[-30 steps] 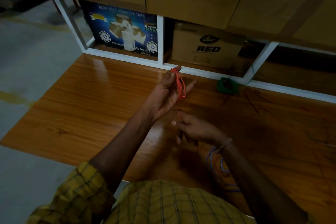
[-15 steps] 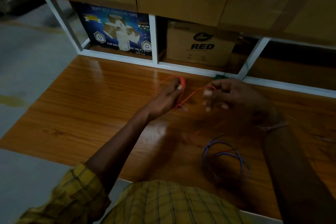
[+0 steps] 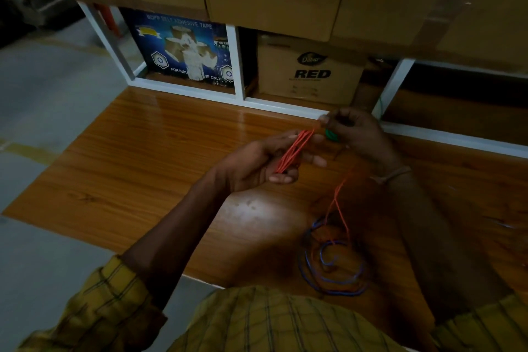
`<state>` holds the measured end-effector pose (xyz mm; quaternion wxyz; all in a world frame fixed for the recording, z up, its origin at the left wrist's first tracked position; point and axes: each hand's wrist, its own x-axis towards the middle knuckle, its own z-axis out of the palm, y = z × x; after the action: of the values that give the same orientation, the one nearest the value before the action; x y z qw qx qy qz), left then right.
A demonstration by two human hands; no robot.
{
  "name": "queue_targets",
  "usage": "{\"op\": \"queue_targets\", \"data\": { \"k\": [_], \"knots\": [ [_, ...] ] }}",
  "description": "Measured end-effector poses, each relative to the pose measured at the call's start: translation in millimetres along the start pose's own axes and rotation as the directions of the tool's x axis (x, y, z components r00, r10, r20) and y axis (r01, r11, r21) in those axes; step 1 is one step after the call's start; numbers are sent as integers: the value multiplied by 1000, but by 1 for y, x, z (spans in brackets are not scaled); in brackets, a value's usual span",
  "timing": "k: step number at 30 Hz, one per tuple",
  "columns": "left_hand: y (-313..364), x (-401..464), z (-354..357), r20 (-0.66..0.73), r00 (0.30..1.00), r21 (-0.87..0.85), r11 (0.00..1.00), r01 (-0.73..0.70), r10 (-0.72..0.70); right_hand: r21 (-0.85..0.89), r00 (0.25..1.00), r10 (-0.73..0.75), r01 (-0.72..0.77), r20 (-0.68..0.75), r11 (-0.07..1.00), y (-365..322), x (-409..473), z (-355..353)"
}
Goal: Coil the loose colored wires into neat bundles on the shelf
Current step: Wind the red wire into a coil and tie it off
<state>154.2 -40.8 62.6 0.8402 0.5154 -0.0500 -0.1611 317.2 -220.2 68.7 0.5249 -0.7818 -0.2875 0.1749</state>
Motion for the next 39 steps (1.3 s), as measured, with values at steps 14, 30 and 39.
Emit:
{"op": "queue_targets", "data": {
  "k": [14,30,39],
  "knots": [
    [-23,52,46,-414,893,-296,902,-316,177,-95,788,234,-220,569,971,32,-89,13],
    [-50,73,64,-461,883,707,639,304,90,-530,881,-266,453,392,717,8,-57,-105],
    [-37,62,59,-40,992,116,986,121,-117,-434,724,-592,688,354,582,57,-12,-80]
  ]
}}
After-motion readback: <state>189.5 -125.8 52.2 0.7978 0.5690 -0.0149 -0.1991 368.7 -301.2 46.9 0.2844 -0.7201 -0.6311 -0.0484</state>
